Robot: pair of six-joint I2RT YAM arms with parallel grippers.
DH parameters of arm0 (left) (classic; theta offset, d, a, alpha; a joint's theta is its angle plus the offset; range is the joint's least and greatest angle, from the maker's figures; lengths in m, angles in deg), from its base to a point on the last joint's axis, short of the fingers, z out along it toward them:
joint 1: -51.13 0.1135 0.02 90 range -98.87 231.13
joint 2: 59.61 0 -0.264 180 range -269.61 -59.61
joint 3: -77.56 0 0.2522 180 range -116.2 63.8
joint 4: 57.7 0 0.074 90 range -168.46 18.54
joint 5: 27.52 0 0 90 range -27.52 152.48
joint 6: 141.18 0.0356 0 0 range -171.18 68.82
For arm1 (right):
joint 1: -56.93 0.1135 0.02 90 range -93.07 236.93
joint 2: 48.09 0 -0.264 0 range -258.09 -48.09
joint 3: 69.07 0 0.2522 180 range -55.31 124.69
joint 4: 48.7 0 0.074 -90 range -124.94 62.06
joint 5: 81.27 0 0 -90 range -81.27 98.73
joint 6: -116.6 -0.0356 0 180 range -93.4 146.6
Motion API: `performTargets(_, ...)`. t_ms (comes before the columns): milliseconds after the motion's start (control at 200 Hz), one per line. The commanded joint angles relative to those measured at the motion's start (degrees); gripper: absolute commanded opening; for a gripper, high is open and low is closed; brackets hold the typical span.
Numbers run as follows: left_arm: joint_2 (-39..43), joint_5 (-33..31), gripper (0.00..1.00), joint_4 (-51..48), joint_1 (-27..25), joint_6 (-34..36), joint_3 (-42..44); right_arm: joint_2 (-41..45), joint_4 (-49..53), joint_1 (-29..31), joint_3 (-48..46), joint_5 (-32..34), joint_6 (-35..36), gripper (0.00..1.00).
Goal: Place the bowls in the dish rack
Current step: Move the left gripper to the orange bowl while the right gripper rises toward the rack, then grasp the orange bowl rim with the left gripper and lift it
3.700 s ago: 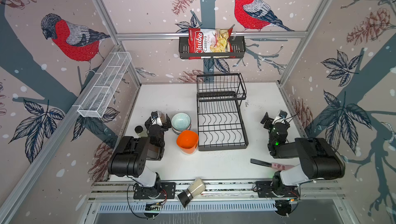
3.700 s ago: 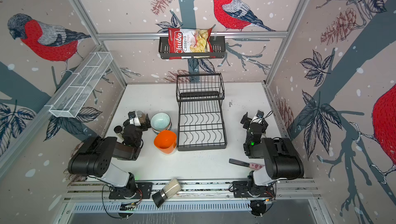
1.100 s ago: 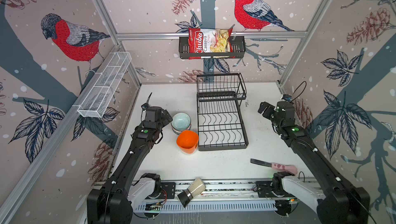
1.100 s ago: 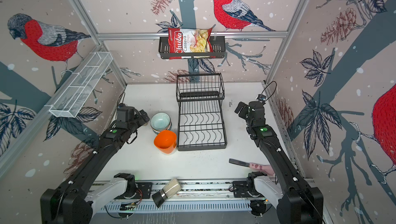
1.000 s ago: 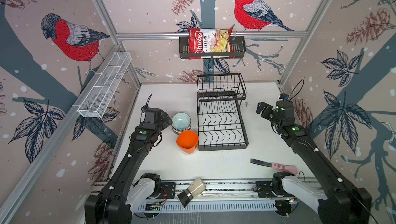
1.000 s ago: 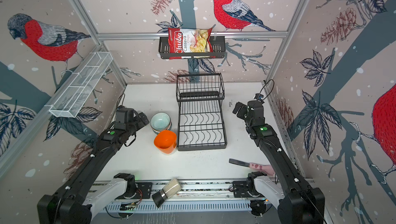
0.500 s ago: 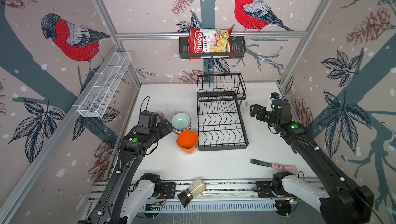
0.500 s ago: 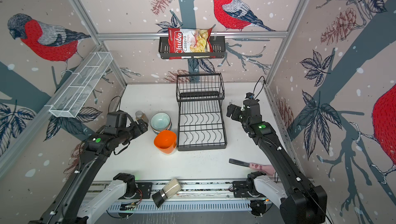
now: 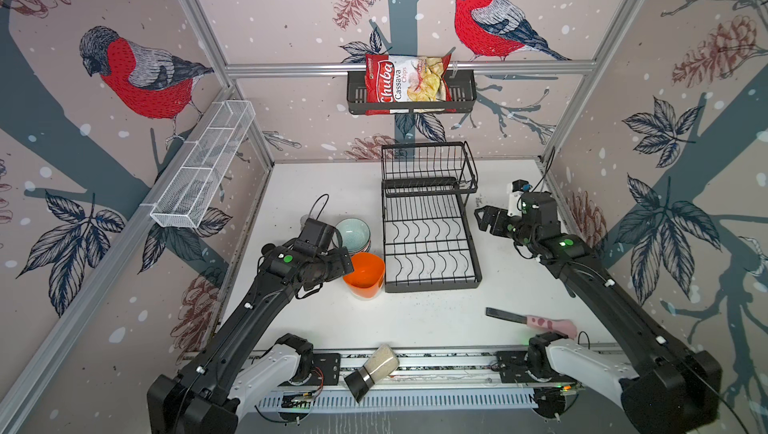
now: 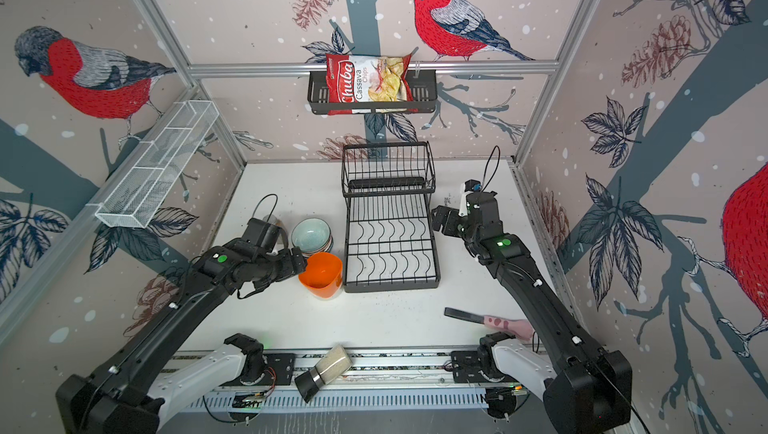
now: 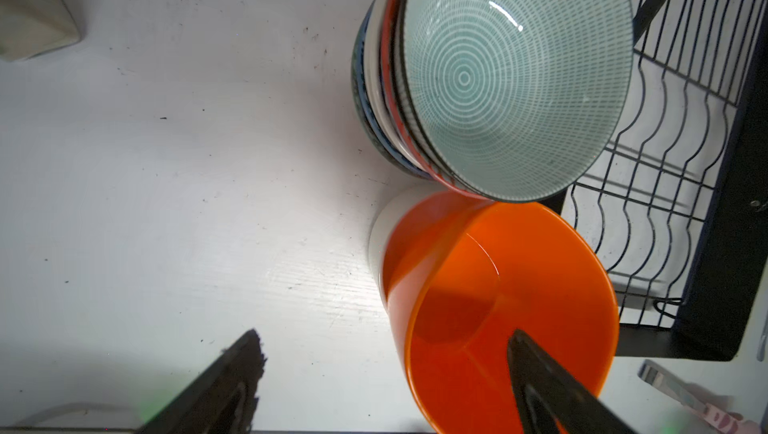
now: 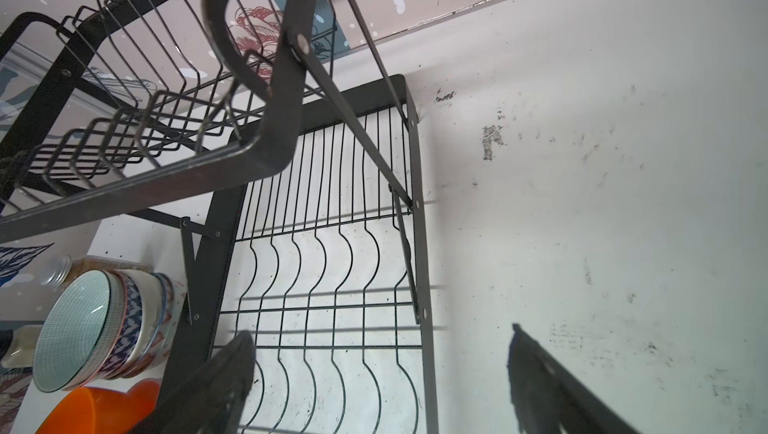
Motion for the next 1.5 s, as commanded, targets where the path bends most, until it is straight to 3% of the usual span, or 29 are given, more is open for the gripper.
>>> performTargets(0, -2.32, -2.34, 0.88, 0.85, -1.91, -0.67, -0.45, -0.28, -1.16, 0.14, 0.07, -1.16, 0.95, 0.94)
performTargets(405, -8.31, -4.5, 0.71, 5.03, -5.27, -1.05, 0.66, -0.88, -2.3, 0.5, -1.61, -1.35, 0.79, 0.89)
performTargets(1136, -10.97, -2.13, 0.2, 7.21, -5.65, -1.16, 2.01, -0.47, -3.53, 0.59, -3.36, -1.71, 0.07, 0.88)
performTargets(1491, -8.94, -0.82, 0.08, 7.38, -5.63, 0.19, 2.47, -0.2, -4.41, 0.53, -3.67, -1.89, -0.26, 0.88)
